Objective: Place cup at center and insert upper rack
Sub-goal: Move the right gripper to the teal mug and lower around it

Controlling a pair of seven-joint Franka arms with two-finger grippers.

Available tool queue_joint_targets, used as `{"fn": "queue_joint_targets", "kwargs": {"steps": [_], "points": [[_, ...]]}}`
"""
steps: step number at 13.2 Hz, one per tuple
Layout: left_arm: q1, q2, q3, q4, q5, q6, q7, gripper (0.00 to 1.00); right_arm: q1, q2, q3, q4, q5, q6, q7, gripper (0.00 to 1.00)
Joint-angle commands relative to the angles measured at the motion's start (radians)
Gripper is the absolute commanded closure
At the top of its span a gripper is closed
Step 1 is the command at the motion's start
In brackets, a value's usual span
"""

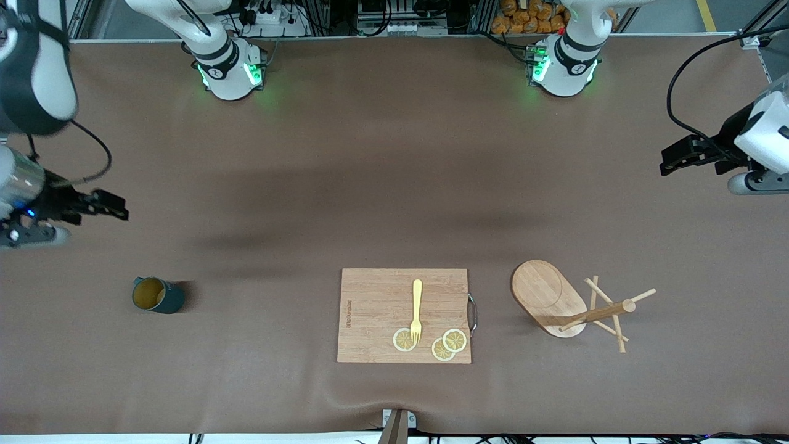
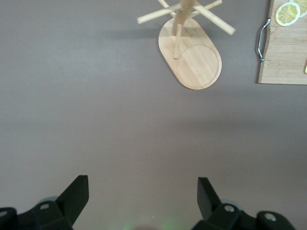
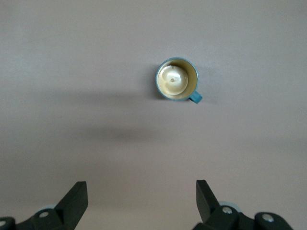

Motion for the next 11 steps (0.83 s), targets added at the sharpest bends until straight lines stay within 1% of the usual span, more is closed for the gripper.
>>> {"fn": "queue_joint_targets", "kwargs": {"steps": [1, 3, 11], "points": [[-0.004, -0.001, -0.010, 0.010, 0.026, -0.014, -0.025, 0.00, 0.001, 0.083, 0.000, 0.024, -0.002, 0.071, 0.012, 0.00], [-0.003, 0.002, -0.010, 0.007, 0.026, -0.009, -0.027, 0.00, 0.001, 0.136, 0.002, 0.024, 0.001, 0.117, 0.010, 0.00], [-0.004, 0.007, -0.010, 0.007, 0.026, 0.000, -0.027, 0.00, 0.010, 0.350, 0.002, 0.025, 0.007, 0.422, -0.004, 0.00]]}}
